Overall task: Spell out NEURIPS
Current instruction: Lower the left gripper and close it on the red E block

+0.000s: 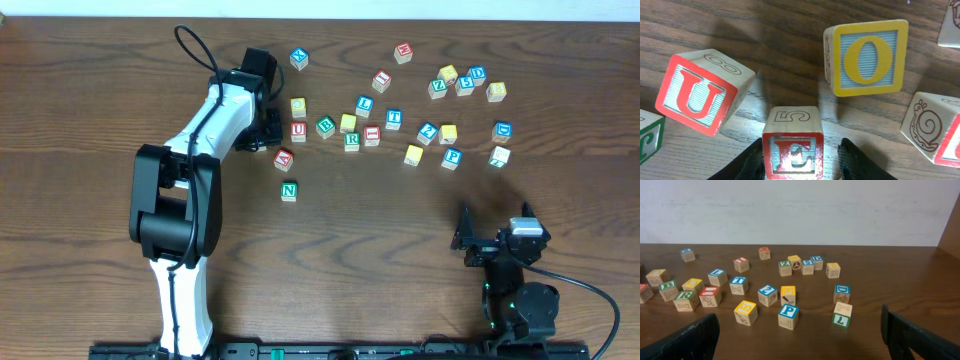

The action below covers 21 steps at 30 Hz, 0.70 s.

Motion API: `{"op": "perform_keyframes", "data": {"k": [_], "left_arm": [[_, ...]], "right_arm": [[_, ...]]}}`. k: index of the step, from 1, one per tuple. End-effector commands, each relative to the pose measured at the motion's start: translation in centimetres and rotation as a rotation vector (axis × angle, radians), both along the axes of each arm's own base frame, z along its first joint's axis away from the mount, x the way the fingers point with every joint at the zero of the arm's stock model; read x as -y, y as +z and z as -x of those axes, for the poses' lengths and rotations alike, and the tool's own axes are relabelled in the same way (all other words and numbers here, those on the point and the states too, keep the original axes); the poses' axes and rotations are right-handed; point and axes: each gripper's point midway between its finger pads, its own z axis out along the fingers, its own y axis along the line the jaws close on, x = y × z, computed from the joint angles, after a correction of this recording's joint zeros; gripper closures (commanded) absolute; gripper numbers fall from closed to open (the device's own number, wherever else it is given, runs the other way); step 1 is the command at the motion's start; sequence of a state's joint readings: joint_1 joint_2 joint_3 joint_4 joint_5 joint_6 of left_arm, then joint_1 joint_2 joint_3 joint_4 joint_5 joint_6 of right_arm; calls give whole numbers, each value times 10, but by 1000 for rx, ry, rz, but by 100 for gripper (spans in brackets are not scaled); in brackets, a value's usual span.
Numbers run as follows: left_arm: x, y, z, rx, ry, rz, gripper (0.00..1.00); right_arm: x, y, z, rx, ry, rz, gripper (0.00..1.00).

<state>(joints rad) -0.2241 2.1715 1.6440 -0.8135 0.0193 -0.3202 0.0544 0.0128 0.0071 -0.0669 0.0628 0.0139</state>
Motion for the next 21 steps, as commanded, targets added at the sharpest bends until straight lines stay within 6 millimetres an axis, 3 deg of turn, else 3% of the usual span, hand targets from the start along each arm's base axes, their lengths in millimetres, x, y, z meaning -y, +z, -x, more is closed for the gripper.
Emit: {"op": "perform_keyframes", "data": {"k": [1, 21], "left_arm": [[-9, -1, 0, 1, -2, -39, 54], [-9, -1, -2, 9, -5, -39, 55]], "right_arm": [[1, -1, 0, -1, -4, 8, 1], [1, -1, 0, -1, -4, 8, 1]]}}
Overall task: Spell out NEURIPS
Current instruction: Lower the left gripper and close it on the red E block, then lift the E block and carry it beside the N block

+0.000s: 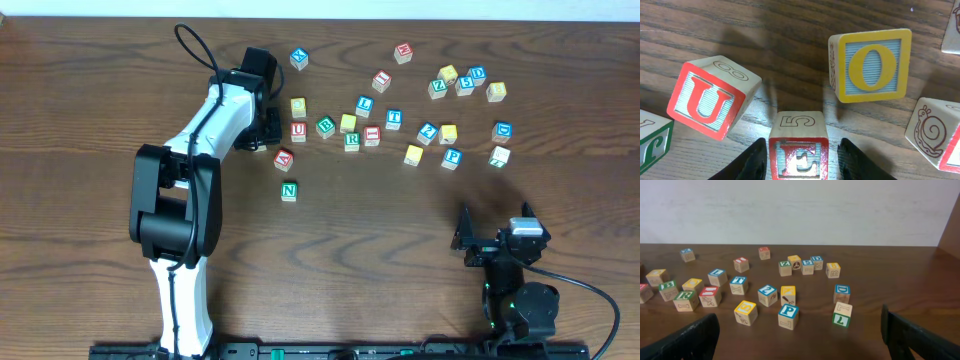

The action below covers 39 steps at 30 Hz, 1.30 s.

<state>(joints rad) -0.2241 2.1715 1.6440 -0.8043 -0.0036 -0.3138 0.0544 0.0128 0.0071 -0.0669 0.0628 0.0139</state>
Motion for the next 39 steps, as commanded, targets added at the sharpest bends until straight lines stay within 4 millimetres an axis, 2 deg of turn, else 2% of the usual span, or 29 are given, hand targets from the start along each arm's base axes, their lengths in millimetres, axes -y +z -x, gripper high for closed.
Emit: {"op": "perform_keyframes", "data": {"k": [1, 10, 25, 39], "left_arm": [[-5, -1, 2, -6, -2, -19, 55], [-6, -6, 6, -17, -2, -21, 55], [-5, -6, 1, 2, -2, -17, 56], [-5, -6, 1, 2, -2, -17, 67]], "right_arm": [[1, -1, 0, -1, -4, 8, 1], [1, -1, 0, -1, -5, 8, 1], [1, -1, 0, -1, -4, 8, 1], [1, -1, 0, -1, -4, 8, 1]]}}
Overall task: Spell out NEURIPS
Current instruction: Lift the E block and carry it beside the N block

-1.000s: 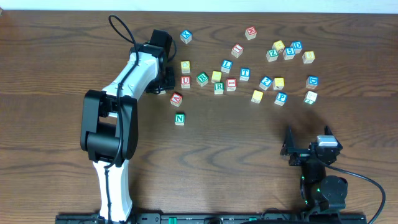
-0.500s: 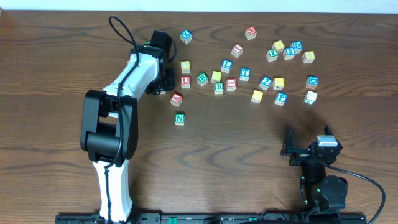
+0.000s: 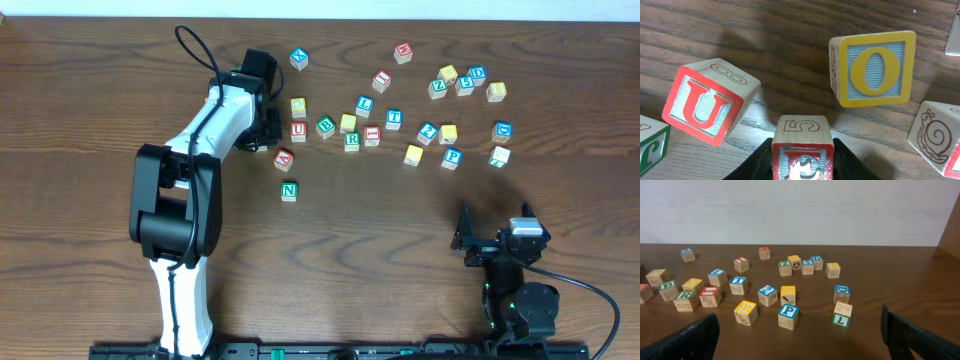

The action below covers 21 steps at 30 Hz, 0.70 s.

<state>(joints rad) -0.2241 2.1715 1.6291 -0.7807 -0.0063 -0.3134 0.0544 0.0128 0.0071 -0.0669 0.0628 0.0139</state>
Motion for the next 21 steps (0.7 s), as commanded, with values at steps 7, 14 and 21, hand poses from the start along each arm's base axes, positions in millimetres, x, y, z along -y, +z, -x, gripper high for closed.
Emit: {"op": "perform_keyframes", "data": {"k": [7, 14, 21], "left_arm": [[-5, -2, 2, -8, -2, -16, 68], [-4, 8, 4, -5, -27, -8, 68], [-2, 67, -1, 96, -48, 8, 68]], "right_arm": [[1, -1, 0, -1, -4, 8, 1], [1, -1, 0, -1, -4, 8, 1], [1, -1, 0, -1, -4, 8, 1]]}}
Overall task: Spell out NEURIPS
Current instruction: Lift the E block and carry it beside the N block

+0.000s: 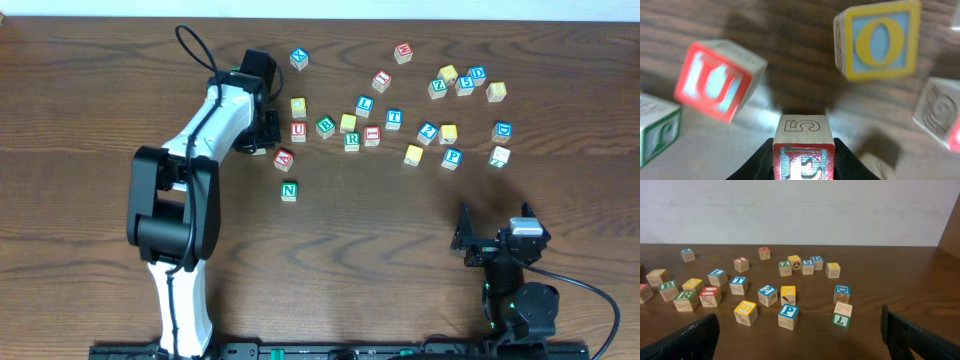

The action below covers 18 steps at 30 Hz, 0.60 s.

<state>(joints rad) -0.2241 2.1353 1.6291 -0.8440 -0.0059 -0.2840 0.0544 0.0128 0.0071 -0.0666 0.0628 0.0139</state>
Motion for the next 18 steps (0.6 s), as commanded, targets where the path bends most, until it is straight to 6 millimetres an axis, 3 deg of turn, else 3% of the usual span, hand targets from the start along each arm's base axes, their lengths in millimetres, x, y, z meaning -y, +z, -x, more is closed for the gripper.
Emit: {"op": "perform_keyframes", "data": {"k": [1, 4, 5, 10, 14, 18], "left_arm": [[0, 70, -13, 152, -20, 26, 69], [0, 102, -11, 217, -19, 40, 69], [-1, 123, -7, 257, -19, 49, 69], [0, 174, 18, 329, -32, 71, 73], [16, 197, 43, 331, -80, 122, 77], [32, 203, 65, 305, -135, 128, 80]], "right_arm": [[1, -1, 0, -2, -4, 8, 1], [1, -1, 0, -2, -4, 8, 1], [1, -1, 0, -2, -4, 8, 1], [1, -1, 0, -2, -4, 8, 1], [1, -1, 0, -2, -4, 8, 1], [1, -1, 0, -2, -4, 8, 1]]}}
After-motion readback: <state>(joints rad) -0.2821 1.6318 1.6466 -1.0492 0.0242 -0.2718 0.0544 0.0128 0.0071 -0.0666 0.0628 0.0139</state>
